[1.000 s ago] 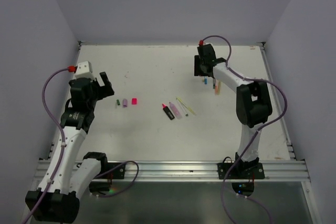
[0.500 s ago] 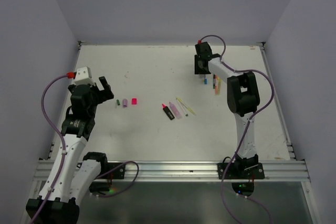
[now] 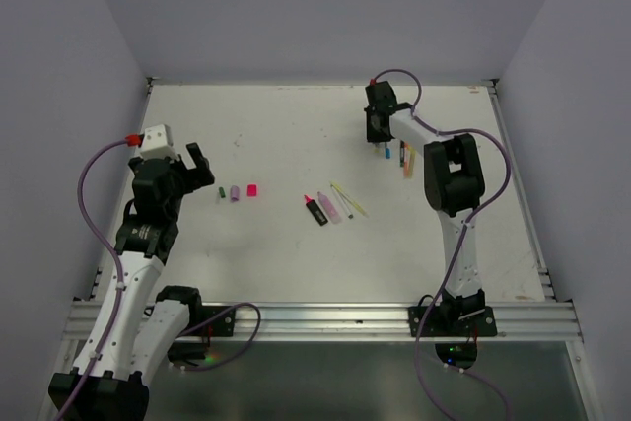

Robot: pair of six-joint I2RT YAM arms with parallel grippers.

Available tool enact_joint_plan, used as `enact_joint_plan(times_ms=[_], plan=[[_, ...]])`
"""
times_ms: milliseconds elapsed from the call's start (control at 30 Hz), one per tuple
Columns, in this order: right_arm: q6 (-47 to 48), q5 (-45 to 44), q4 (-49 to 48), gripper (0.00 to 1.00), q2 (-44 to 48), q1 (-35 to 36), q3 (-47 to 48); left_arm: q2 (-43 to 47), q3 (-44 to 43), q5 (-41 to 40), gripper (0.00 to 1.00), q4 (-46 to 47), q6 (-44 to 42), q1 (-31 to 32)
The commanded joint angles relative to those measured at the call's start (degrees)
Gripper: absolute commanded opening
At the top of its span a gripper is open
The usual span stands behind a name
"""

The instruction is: Open the pen caps

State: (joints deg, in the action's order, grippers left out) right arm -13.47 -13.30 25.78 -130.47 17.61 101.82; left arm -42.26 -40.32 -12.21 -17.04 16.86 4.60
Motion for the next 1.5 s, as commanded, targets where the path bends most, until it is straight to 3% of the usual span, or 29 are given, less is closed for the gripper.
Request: enact_joint_plan(times_ms=[0,100,200,400,567,733,900,1067,1300,1467], plan=[[-0.1,2.2,1.7,0.21,-1.9,-0.2,1.2,-0.1,0.7,1.8,0.99,3.8,-1.3,0.3],[-0.3,5.5,0.9,0.07,-0.2,-0.2,-0.5,-0.4,0.9,4.6,0.99,4.5,-1.5,0.3],[-0.7,9.4,-1.4,0.00,3.9,0.2,-4.8,0.2,1.1,8.4,0.99,5.5,-1.2,0.3],[-2.2,16.3,-10.0,0.00,16.8,3.1,-17.6,-1.2,-1.2,21.4,0.99,7.5,2.8,0.3],[-0.4,15.7,-16.0,0.00,28.9,9.8,-28.8,-1.9,-2.4,34.3,0.99,12.1,9.9,0.3],[0.2,16.7,-21.4,0.00,41.7,18.1,-37.5,-2.7,-2.5,39.7,0.98,16.0,17.7,1.0],[0.3,17.6,-27.3,0.00,50.1,25.7,-43.7,-3.4,-5.2,35.9,0.95,19.0,19.8,5.3],[0.0,17.3,-34.4,0.00,55.8,30.4,-48.8,-6.9,-5.9,29.9,0.89,19.5,22.2,13.8],[0.6,16.3,-37.7,0.00,57.3,33.5,-50.1,-10.3,-6.4,22.2,0.70,19.8,24.4,20.2],[0.9,15.2,-38.5,0.00,57.0,34.4,-50.1,-12.8,-7.3,17.2,0.63,18.3,24.9,23.2]])
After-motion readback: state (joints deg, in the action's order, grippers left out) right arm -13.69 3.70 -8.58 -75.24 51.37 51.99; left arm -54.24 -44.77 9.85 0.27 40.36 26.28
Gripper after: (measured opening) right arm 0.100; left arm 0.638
